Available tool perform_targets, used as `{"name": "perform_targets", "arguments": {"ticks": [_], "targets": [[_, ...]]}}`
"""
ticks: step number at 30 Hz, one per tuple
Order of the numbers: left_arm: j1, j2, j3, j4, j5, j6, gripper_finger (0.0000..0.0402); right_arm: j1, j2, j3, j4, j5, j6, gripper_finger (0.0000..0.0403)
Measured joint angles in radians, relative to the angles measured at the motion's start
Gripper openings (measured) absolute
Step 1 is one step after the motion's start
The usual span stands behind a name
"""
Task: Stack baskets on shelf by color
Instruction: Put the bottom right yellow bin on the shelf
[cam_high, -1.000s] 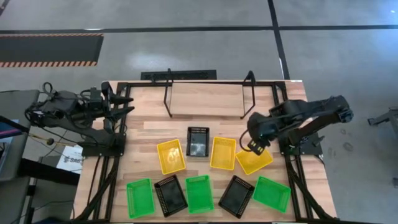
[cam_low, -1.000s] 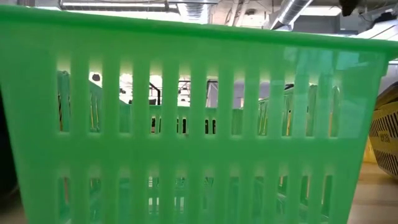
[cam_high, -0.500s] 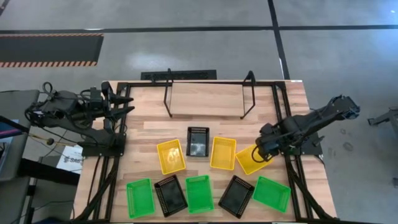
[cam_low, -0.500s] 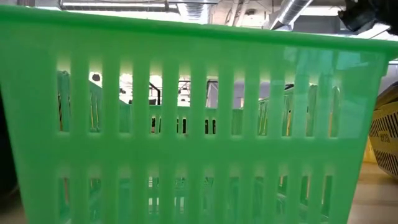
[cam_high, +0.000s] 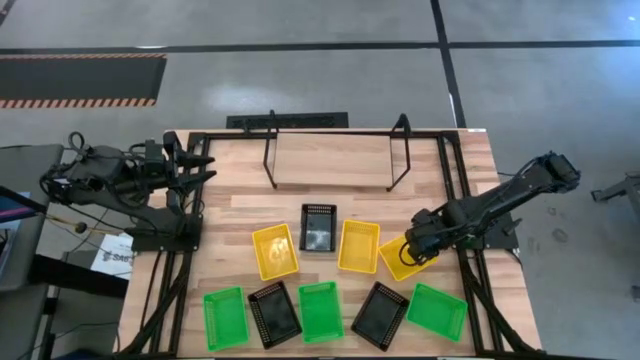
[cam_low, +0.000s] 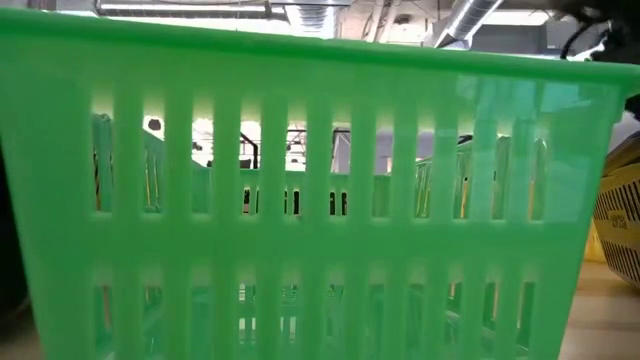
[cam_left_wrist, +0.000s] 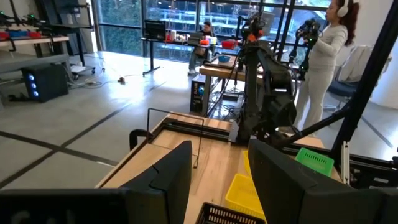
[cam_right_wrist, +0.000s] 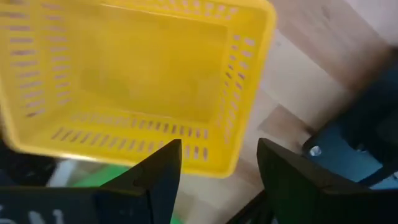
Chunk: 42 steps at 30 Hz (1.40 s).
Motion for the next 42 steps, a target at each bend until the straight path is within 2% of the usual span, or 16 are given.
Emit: {"name": "perform_targets", "arguments": {"ticks": [5,13,16,20,25,26,32,37,42], "targets": [[0.000,0.000,0.000,0.000,0.000,0.000,0.0148,0.000,0.007,-0.040,0.013,0.003,-0.002,0.0227],[0.000,0.000,0.000,0.000,0.000,0.000,0.0148,-0.001,0.006,-0.095,0.127,0.016,-0.001,0.0226],[0.000,0.000,0.000,0.000,0.000,0.000,0.0148,-0.010,0.006,-0.103,0.133,0.015,-0.001,0.0214],[0.000,0.000,0.000,0.000,0.000,0.000,0.0148,-0.030,0.006,-0.114,0.136,0.004,-0.001,0.0156],[0.000,0.000,0.000,0.000,0.000,0.000,0.0148,-0.054,0.006,-0.129,0.136,0.003,-0.002,0.0035],[0.000,0.000,0.000,0.000,0.000,0.000,0.0148,-0.058,0.005,-0.130,0.137,0.001,-0.004,0.0020],[0.000,0.000,0.000,0.000,0.000,0.000,0.0148,-0.065,0.006,-0.125,0.117,0.008,-0.007,0.0010],[0.000,0.000,0.000,0.000,0.000,-0.008,0.0148,-0.066,0.006,0.000,0.054,0.045,-0.042,0.0006],[0.000,0.000,0.000,-0.001,0.000,-0.008,0.0148,-0.065,0.007,0.267,-0.044,0.221,-0.089,0.0002]]}}
